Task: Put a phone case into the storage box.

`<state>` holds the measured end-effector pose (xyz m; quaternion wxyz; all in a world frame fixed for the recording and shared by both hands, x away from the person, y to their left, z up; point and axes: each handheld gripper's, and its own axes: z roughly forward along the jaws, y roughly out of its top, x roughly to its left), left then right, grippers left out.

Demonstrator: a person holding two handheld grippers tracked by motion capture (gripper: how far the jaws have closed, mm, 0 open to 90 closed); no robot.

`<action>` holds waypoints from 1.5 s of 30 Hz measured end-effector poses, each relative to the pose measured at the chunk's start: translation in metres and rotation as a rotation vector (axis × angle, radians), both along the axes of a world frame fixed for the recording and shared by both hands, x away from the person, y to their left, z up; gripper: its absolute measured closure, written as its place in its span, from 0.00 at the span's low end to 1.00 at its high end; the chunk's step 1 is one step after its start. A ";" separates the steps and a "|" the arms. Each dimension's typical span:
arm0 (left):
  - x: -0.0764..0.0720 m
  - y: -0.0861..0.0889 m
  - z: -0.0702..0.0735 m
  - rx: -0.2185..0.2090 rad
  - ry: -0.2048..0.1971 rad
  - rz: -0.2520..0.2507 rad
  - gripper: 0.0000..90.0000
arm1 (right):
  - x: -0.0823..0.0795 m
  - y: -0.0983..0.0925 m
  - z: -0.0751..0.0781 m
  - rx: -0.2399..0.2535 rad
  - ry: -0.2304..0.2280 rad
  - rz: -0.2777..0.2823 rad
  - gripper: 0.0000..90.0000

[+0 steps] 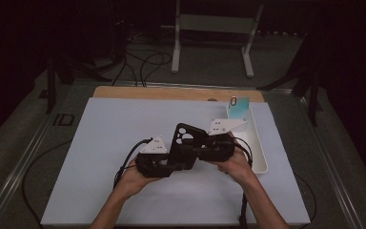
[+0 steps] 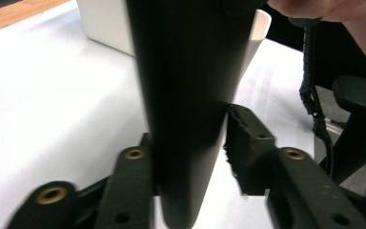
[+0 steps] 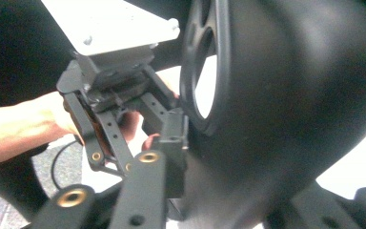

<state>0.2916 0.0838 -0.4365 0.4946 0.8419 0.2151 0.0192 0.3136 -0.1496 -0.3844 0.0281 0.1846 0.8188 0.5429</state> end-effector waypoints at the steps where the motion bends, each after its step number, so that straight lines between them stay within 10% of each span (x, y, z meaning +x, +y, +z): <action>1: 0.000 0.001 0.000 -0.006 0.005 -0.001 0.80 | 0.001 0.000 0.000 -0.001 -0.001 -0.003 0.72; 16: 0.000 0.004 -0.002 -0.017 -0.024 0.047 0.95 | 0.002 0.009 -0.004 -0.060 -0.011 -0.086 0.31; 45: 0.000 0.015 -0.004 0.022 -0.060 0.219 0.95 | 0.001 0.008 0.002 0.018 0.040 -0.287 0.12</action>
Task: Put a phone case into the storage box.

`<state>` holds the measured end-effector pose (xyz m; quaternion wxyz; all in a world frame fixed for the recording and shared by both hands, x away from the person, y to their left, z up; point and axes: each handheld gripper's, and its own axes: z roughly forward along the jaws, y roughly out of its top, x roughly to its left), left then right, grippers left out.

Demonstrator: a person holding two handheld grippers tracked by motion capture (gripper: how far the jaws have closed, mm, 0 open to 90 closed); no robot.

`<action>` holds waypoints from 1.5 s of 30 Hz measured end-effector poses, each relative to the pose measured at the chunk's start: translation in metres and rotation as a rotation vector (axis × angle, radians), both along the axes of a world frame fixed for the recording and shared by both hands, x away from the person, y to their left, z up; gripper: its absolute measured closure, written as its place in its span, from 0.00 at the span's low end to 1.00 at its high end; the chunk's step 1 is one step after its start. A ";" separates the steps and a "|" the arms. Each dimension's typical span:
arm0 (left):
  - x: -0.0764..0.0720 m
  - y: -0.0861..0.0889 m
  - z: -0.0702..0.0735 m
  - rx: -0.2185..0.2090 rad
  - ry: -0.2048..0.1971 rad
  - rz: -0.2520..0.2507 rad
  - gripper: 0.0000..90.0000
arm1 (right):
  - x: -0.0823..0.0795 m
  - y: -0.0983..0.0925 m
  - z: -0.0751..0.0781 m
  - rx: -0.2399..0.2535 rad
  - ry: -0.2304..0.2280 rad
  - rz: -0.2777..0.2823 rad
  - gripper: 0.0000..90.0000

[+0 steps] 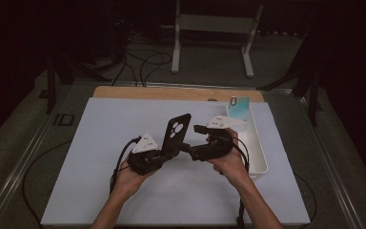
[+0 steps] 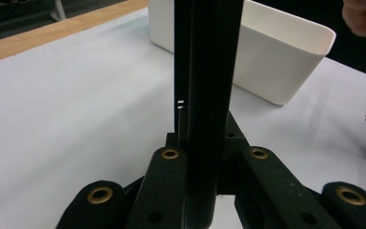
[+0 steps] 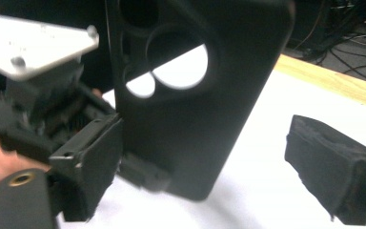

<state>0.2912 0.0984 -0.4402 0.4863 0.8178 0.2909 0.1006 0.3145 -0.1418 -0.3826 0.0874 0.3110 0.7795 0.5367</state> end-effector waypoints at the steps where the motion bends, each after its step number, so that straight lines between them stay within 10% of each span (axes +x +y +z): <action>1: 0.000 -0.001 -0.001 0.006 0.000 -0.005 0.94 | 0.000 0.001 0.002 0.020 0.007 -0.003 0.12; 12: -0.004 -0.012 -0.007 0.044 -0.008 -0.010 0.94 | 0.006 0.015 0.011 0.098 0.070 -0.075 0.13; 28: -0.005 -0.019 -0.011 0.073 -0.011 -0.017 0.91 | 0.005 0.022 0.007 0.070 0.057 -0.107 0.15; 40: -0.004 -0.005 -0.005 -0.009 -0.021 0.029 0.23 | 0.006 0.022 0.004 0.059 0.057 -0.100 0.15; 45: -0.003 0.005 -0.002 -0.032 -0.032 0.074 0.11 | 0.007 0.022 0.003 0.057 0.064 -0.102 0.15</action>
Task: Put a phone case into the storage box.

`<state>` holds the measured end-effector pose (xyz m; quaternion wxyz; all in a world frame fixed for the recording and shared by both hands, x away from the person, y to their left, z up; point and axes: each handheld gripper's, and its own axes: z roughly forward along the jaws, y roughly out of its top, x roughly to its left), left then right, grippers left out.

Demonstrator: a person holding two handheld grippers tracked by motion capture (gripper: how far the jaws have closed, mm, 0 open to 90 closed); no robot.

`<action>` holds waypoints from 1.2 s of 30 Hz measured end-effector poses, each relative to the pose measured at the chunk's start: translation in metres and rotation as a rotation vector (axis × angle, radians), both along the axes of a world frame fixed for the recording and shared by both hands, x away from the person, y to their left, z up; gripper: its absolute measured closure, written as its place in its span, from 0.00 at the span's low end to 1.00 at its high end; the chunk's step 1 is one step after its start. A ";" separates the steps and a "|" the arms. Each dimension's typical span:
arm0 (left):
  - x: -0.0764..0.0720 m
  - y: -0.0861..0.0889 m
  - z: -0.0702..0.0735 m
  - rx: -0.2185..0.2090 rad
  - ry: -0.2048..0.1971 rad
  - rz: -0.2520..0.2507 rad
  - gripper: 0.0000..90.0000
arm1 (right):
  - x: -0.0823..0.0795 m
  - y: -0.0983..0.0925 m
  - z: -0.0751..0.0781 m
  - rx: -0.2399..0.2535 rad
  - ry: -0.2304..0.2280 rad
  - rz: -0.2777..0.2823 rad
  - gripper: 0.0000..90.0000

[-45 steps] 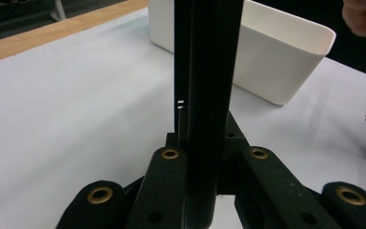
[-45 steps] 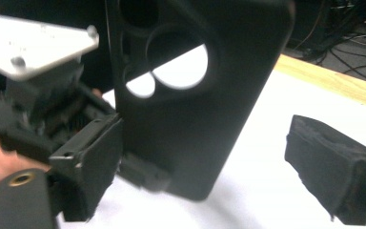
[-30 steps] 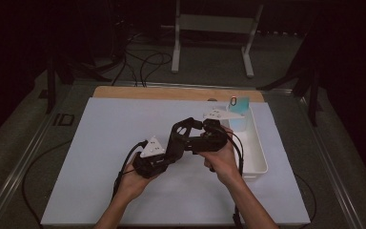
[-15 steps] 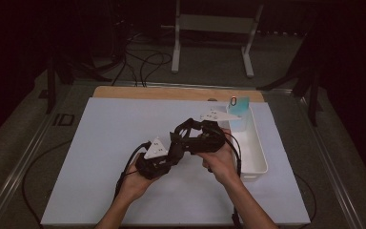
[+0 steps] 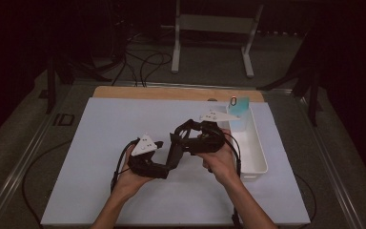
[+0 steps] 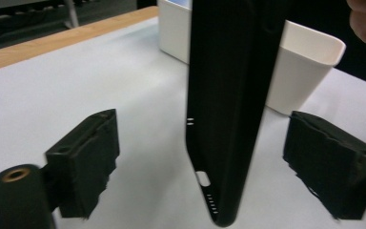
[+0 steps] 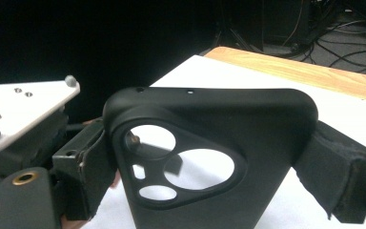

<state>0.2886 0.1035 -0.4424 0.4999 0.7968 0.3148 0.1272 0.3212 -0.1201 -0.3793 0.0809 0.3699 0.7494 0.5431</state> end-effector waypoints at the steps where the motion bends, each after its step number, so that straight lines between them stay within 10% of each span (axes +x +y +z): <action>1: 0.000 0.001 0.000 -0.001 0.000 0.005 0.10 | 0.000 0.000 -0.001 -0.003 -0.004 0.000 0.15; 36: -0.034 0.096 -0.035 0.034 -0.170 0.303 0.00 | 0.004 -0.005 -0.002 -0.047 -0.011 -0.024 0.15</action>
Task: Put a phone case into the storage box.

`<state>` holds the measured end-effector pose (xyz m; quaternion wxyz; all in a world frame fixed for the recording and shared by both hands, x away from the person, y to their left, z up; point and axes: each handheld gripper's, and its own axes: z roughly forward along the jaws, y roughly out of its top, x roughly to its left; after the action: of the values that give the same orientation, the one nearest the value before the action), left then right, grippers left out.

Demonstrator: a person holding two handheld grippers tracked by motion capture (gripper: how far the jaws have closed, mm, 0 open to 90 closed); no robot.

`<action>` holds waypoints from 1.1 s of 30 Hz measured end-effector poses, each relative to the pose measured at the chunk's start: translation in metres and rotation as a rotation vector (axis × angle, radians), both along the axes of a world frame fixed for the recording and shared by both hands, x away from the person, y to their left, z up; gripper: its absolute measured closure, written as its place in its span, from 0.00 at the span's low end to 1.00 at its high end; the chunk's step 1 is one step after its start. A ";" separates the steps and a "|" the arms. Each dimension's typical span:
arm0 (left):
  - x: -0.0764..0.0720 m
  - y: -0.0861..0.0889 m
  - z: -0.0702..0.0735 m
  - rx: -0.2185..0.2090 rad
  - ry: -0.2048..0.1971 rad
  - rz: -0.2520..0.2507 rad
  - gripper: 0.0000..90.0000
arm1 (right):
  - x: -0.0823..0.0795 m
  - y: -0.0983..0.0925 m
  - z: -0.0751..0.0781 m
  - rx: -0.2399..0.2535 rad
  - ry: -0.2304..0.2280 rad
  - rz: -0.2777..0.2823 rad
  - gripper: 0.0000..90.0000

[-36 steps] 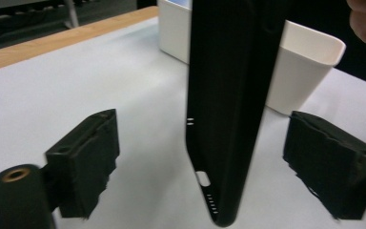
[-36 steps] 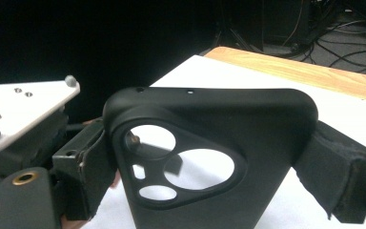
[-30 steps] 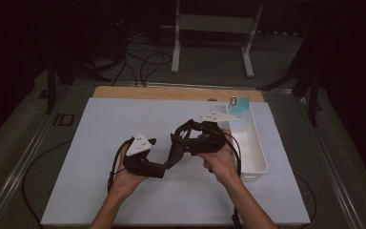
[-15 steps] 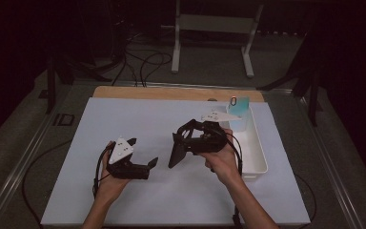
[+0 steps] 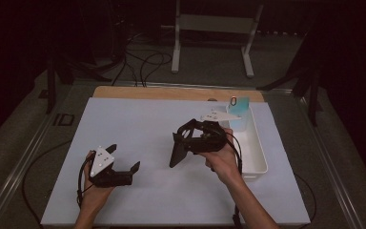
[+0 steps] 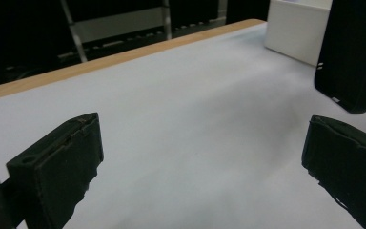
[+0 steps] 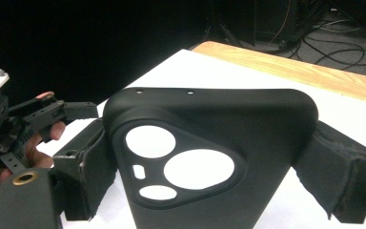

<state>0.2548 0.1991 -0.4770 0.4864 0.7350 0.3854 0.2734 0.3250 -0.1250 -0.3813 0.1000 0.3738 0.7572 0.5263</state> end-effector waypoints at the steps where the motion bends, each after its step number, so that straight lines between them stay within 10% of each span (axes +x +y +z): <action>1: -0.001 0.001 -0.002 -0.001 -0.002 0.008 0.00 | 0.001 0.000 0.000 0.000 -0.001 0.001 0.15; 33: -0.002 0.013 -0.008 -0.028 0.002 0.078 0.01 | 0.030 -0.025 0.027 -0.007 -0.054 -0.098 0.15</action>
<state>0.2531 0.2124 -0.4852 0.4854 0.7128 0.4179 0.2858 0.3550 -0.1498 -0.3543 0.1471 0.3958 0.7368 0.5280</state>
